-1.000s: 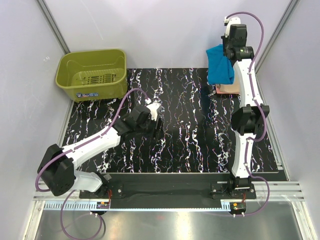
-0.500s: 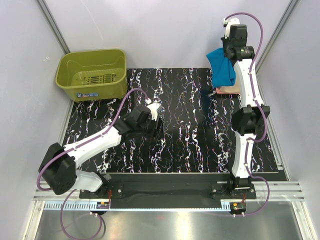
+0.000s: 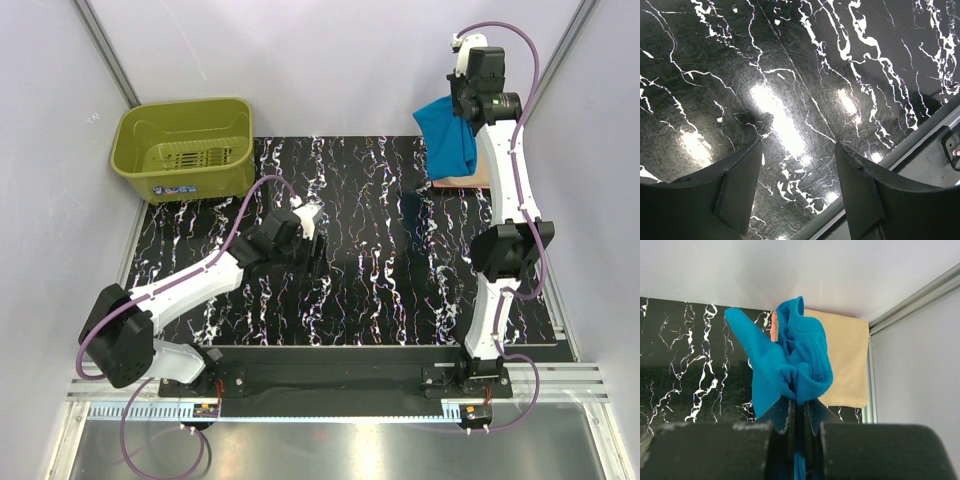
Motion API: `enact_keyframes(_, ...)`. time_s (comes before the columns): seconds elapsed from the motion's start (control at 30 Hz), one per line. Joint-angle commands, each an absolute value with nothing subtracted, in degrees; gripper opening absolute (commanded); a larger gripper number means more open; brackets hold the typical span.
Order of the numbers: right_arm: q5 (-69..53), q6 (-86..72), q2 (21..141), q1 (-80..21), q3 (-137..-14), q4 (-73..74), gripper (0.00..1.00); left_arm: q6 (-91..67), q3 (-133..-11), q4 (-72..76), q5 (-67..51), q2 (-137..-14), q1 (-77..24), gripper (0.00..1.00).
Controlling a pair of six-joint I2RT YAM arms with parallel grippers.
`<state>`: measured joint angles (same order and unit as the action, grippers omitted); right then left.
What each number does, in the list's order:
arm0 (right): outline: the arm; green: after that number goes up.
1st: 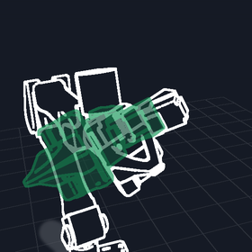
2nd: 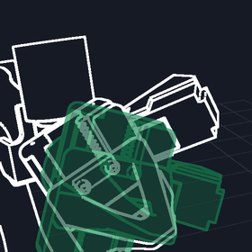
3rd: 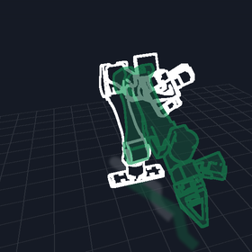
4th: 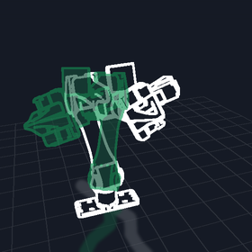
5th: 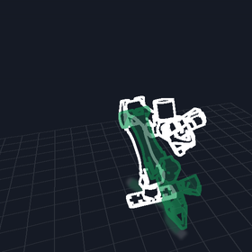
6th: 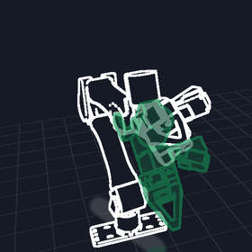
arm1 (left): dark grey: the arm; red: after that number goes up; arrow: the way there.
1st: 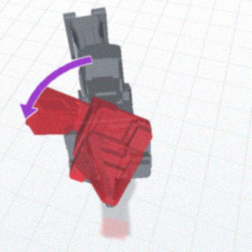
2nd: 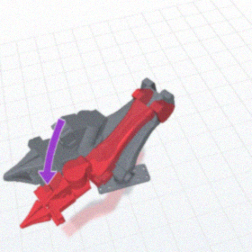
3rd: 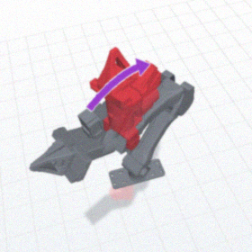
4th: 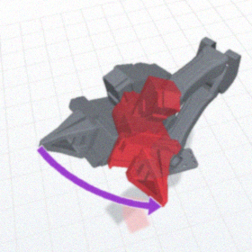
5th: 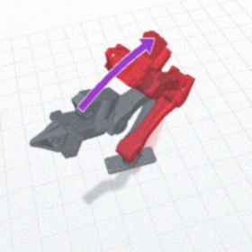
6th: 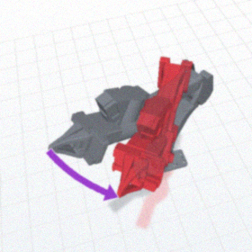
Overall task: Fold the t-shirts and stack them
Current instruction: Neatly place the folded tshirt to the corner
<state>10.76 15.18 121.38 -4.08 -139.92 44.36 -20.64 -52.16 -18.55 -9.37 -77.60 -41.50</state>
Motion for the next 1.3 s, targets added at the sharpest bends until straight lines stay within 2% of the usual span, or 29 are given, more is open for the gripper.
enact_keyframes(0.0,9.8,15.2,116.3,-4.2,-139.4,40.5,0.0,-21.3,-53.7,-15.4,-11.5,-77.3,-41.1,0.64)
enact_keyframes(0.5,9.0,16.2,119.6,-3.3,-142.3,42.4,0.0,-20.9,-53.3,-15.3,-11.7,-77.3,-40.3,0.64)
enact_keyframes(0.8,9.0,17.2,119.5,-2.5,-139.9,40.8,0.0,-20.6,-53.8,-15.3,-12.5,-78.2,-39.7,0.65)
enact_keyframes(1.0,7.6,17.4,123.6,-1.6,-144.6,41.8,0.0,-20.5,-53.8,-15.4,-12.7,-78.6,-39.4,0.65)
enact_keyframes(1.27,6.3,17.9,126.2,-0.4,-143.4,38.3,0.0,-20.4,-54.1,-15.2,-12.9,-79.5,-38.8,0.65)
